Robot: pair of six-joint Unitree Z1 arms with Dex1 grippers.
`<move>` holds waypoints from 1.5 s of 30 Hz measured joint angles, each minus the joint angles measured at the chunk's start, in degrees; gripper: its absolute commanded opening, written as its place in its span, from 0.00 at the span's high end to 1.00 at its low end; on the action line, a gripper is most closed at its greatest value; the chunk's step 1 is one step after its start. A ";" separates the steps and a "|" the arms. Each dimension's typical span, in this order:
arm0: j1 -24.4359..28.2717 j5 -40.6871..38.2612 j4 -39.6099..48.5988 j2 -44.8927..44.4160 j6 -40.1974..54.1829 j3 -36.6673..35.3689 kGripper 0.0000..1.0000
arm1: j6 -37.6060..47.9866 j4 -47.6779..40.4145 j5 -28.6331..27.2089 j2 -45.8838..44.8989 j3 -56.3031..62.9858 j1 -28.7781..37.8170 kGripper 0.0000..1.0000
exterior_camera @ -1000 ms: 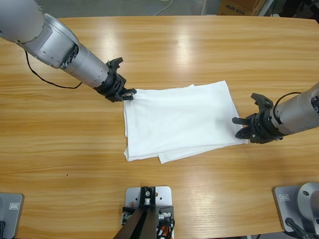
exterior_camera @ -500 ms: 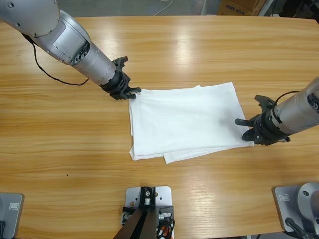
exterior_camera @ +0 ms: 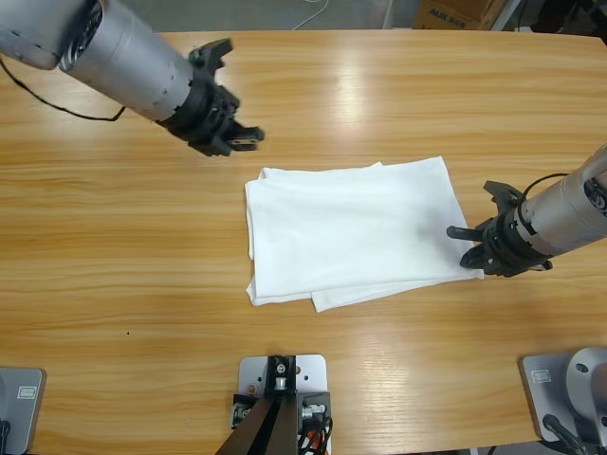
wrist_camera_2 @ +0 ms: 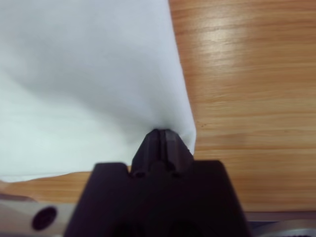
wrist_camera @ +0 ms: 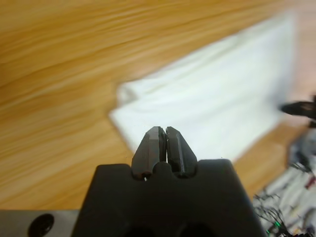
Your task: Fold clothes
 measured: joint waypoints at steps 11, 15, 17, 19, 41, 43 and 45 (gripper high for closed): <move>-3.36 -6.30 -6.91 9.50 -4.78 -0.01 1.00 | -0.19 0.00 0.00 0.00 0.00 0.06 1.00; -3.38 -6.75 -7.26 12.19 -4.86 -0.01 1.00 | -0.20 0.00 0.00 0.00 0.00 0.06 1.00; -3.38 -6.75 -7.34 12.82 -4.86 -0.01 1.00 | -0.20 0.00 0.00 0.00 0.00 0.06 1.00; -3.37 -6.75 -7.35 13.23 -4.86 -0.01 1.00 | -0.20 0.00 0.00 0.00 0.00 0.06 1.00; -1.76 -0.32 3.30 16.60 -5.21 -7.00 1.00 | 3.27 4.52 -0.01 0.41 -0.97 2.05 1.00; -1.74 -0.28 3.76 16.94 -5.23 -7.53 1.00 | 4.52 5.48 -0.09 0.43 -1.11 2.80 1.00; -1.74 -0.26 3.98 17.09 -5.24 -7.89 1.00 | 5.25 6.53 -0.48 0.42 -1.36 3.21 1.00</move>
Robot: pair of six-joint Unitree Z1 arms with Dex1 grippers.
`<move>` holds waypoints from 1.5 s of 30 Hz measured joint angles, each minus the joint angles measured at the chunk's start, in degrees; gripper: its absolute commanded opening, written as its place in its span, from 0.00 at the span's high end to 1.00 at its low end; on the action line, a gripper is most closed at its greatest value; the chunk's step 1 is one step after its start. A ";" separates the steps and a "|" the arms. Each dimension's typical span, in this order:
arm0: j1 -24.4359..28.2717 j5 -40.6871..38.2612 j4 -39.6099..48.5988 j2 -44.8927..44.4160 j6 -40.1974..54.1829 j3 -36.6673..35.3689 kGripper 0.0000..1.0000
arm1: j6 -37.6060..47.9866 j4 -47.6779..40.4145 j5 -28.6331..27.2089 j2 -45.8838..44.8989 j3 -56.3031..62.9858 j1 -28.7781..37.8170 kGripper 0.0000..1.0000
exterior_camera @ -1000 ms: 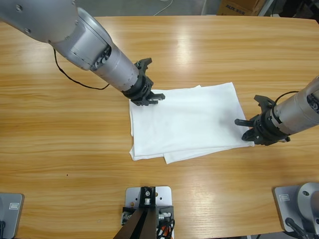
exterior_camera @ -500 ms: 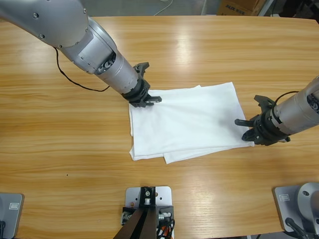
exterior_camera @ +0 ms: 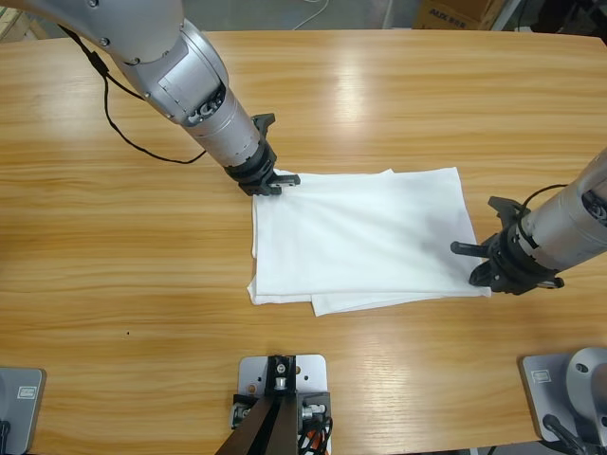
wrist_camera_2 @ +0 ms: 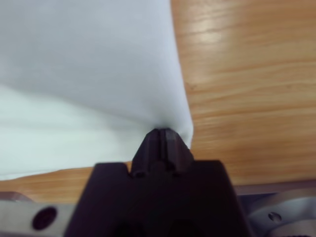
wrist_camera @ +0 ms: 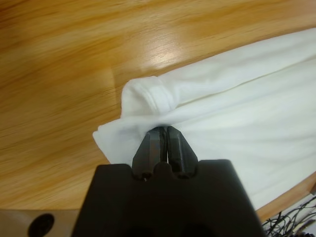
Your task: Fold clothes
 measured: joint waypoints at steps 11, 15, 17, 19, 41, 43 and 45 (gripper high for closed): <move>0.01 0.65 1.58 0.29 -0.02 -0.98 1.00 | 1.88 6.47 -3.38 -0.01 -0.78 1.38 0.31; 0.09 1.54 3.10 0.27 -0.02 -1.16 1.00 | 2.11 7.91 -4.60 -2.20 -2.14 1.39 0.00; 0.24 3.86 4.95 -0.24 -0.02 -1.26 1.00 | 1.78 7.67 -4.30 -5.83 -3.93 1.33 0.00; 1.10 6.97 7.13 -1.19 0.00 -1.25 1.00 | 0.39 4.58 -0.48 -9.72 -4.43 -1.08 0.00; 4.89 10.20 13.45 -25.02 2.60 11.14 0.34 | -20.96 -35.63 37.75 6.96 9.26 -30.01 0.16; 4.88 10.20 13.45 -25.76 2.46 11.98 0.34 | -20.84 -38.23 38.71 7.28 10.65 -30.36 0.18; 4.88 10.20 13.45 -26.30 2.38 12.54 0.34 | -20.63 -41.82 40.22 8.20 12.33 -30.54 0.18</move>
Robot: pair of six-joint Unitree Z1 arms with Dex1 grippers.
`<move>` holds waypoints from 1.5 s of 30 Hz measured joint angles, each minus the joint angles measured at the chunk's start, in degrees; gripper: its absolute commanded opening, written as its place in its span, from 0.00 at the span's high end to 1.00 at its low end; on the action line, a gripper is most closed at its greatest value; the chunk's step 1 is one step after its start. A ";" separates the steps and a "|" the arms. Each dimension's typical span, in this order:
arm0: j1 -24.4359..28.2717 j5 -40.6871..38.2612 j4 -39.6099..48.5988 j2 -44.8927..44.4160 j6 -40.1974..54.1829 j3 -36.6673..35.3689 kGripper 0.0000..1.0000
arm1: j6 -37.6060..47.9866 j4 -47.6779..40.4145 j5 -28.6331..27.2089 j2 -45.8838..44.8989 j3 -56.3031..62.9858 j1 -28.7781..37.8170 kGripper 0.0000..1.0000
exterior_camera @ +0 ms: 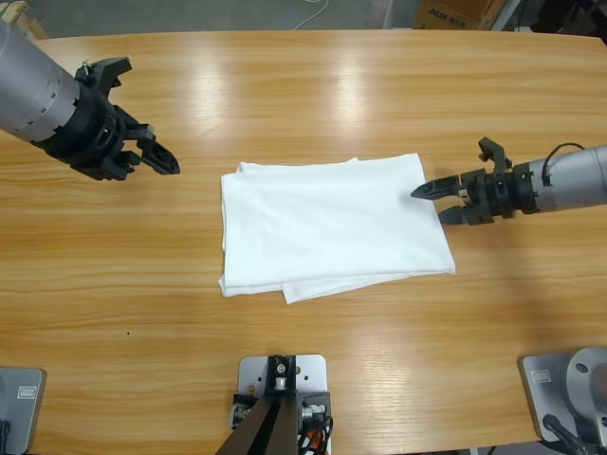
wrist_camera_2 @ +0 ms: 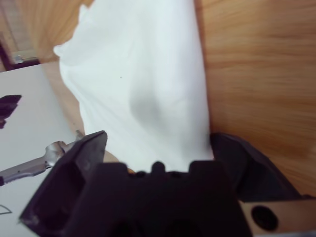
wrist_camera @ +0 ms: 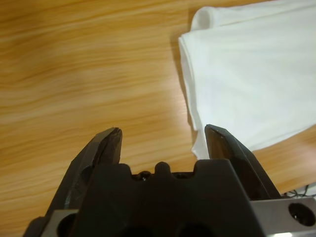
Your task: Fold clothes
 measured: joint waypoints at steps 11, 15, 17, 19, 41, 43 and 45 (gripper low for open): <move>0.00 0.00 0.00 -0.43 0.00 0.49 0.34 | 1.38 -10.54 4.13 3.59 4.45 -0.12 0.39; 0.00 0.00 0.00 -0.43 0.00 0.74 0.34 | 1.42 -10.79 4.21 4.17 4.48 -0.12 0.55; 0.00 0.00 0.00 -0.43 0.00 0.87 0.34 | 1.42 -10.92 4.21 4.49 4.53 -0.12 0.71; 0.00 0.00 0.00 -0.43 0.00 0.94 0.34 | 1.42 -10.93 4.21 5.12 4.64 -0.12 0.87; -0.01 0.21 -0.08 -0.43 0.00 3.67 0.34 | -6.85 13.05 -2.37 -7.29 -2.23 1.19 1.00; -0.01 0.21 -0.23 -0.43 0.00 4.01 0.34 | -7.38 21.10 -6.63 -11.19 -6.52 1.42 1.00; -0.01 0.21 -0.36 -0.43 0.00 4.29 0.34 | -7.64 28.18 -12.85 -14.58 -10.14 1.92 1.00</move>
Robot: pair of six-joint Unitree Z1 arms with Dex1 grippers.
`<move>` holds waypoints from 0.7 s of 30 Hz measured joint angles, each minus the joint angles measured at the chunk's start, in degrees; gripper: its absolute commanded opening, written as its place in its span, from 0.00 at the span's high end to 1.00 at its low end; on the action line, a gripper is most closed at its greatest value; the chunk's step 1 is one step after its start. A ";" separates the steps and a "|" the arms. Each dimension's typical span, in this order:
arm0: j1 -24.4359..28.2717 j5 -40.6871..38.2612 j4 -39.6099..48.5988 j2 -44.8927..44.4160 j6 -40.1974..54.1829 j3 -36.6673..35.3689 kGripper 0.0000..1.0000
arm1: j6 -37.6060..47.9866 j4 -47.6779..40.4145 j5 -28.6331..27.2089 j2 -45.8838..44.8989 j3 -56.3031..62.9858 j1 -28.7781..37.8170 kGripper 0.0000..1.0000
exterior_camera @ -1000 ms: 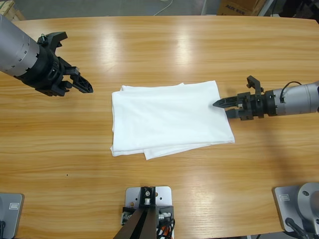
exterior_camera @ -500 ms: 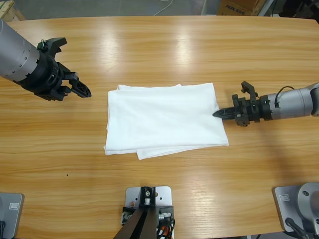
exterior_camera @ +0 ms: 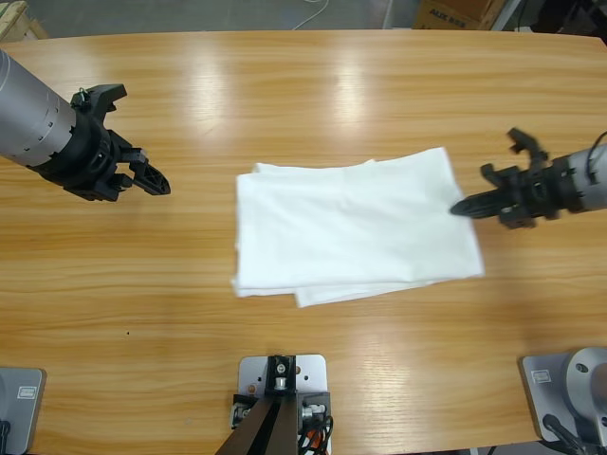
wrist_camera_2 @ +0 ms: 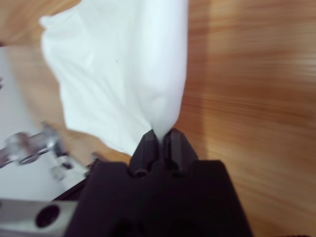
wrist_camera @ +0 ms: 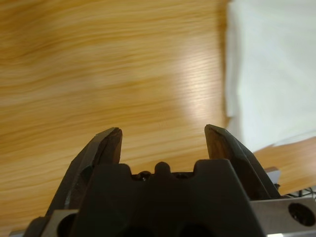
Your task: Fold clothes
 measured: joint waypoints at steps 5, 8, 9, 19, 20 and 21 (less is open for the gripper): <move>-0.01 0.00 -0.54 -1.00 -0.06 2.08 0.34 | -0.39 13.46 -13.55 -4.55 -5.81 0.22 1.00; -0.03 0.00 -0.99 -1.88 -0.22 3.27 0.34 | -0.25 19.30 -20.18 -5.68 -8.02 0.26 1.00; -0.03 0.00 -1.11 -2.12 -0.27 3.60 0.34 | -0.20 21.17 -22.28 -5.98 -8.95 0.27 1.00; -0.03 0.00 -2.38 -2.53 -0.78 4.96 0.34 | -0.04 39.04 -38.26 -8.11 -22.39 1.86 1.00; -0.03 0.00 -2.49 -2.54 -0.78 5.17 0.34 | 0.15 40.75 -39.42 -8.16 -24.22 3.27 1.00; -0.03 0.00 -2.57 -2.54 -0.78 5.40 0.34 | 0.46 42.22 -40.66 -8.16 -26.05 5.28 1.00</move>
